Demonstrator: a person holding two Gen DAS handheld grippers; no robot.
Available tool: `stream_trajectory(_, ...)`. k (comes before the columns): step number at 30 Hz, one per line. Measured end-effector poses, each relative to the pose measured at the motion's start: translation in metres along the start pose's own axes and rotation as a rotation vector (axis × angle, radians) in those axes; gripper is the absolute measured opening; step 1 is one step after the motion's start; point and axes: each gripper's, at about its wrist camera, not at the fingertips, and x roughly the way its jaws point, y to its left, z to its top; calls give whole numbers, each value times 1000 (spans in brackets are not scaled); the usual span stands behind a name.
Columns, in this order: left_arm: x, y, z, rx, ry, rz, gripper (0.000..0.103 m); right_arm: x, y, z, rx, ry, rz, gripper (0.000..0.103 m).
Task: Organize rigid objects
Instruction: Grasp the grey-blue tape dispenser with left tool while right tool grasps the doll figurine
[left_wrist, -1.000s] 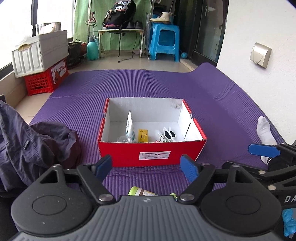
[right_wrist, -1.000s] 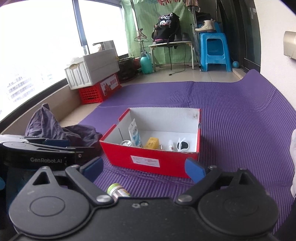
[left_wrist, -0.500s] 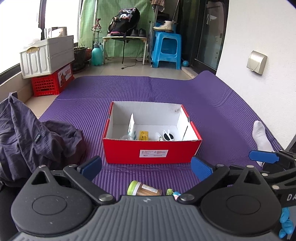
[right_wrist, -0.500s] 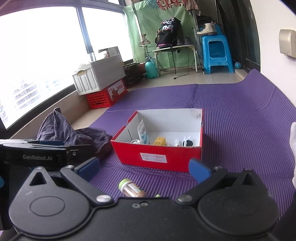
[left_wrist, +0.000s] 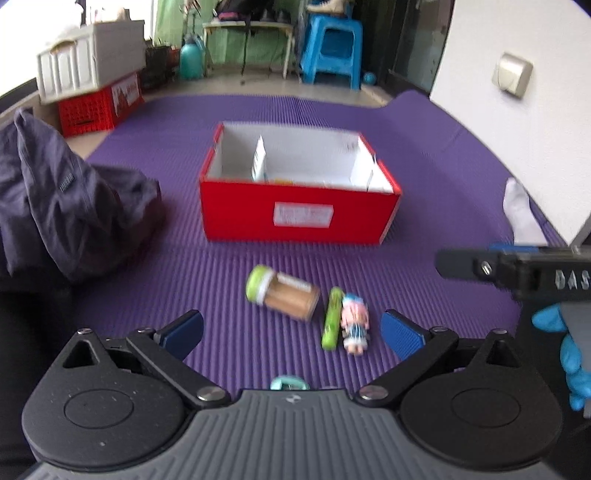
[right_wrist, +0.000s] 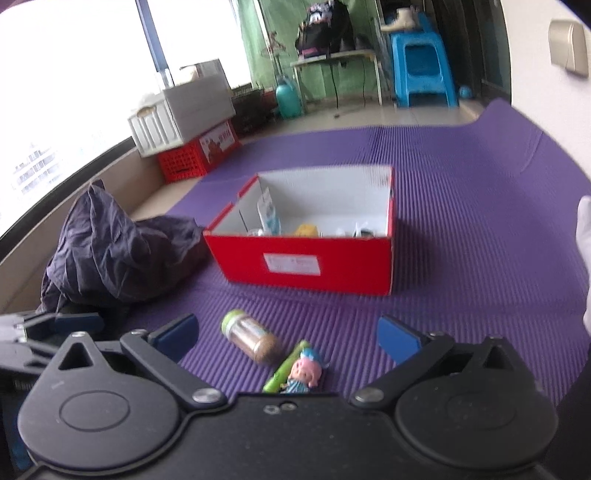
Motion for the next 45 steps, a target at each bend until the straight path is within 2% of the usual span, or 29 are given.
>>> stream_trajectory(7,26,-18,-31,61,103,-65,103,26,-2,-14,-15,75,-35,102)
stream_trajectory(12,42,-22,-46,70,156,-54,103,48,-3,-22,-60,151,-51,102)
stream_trajectory(18,57,-32,-62,151,179,-38,103,74,0,-32,-102,217,-61,95)
stream_trajectory(22,64,-39,-72,206,187,-23,103,90,-2,-38,-119,259,-64,82)
stream_trajectory(27,73,-44,-84,244,205,-15,103,106,-3,-42,-140,298,-56,76)
stream_trajectory(30,74,-44,-87,270,188,-9,103,115,-5,-45,-138,315,-47,70)
stream_trajectory(32,75,-44,-88,278,183,-11,103,121,-6,-46,-138,327,-43,63)
stream_trajectory(36,76,-43,-89,282,168,23,102,130,-3,-47,-146,341,-32,58)
stream_trajectory(38,77,-41,-88,271,173,22,102,134,-2,-47,-145,345,-26,51)
stream_trajectory(39,77,-39,-88,265,174,20,101,136,-1,-47,-146,345,-24,49)
stream_trajectory(41,77,-39,-87,261,178,13,92,138,1,-47,-147,348,-17,45)
stream_trajectory(44,78,-40,-88,270,181,12,84,140,4,-47,-162,348,-26,44)
stream_trajectory(45,78,-40,-88,274,181,9,76,140,5,-47,-165,348,-28,44)
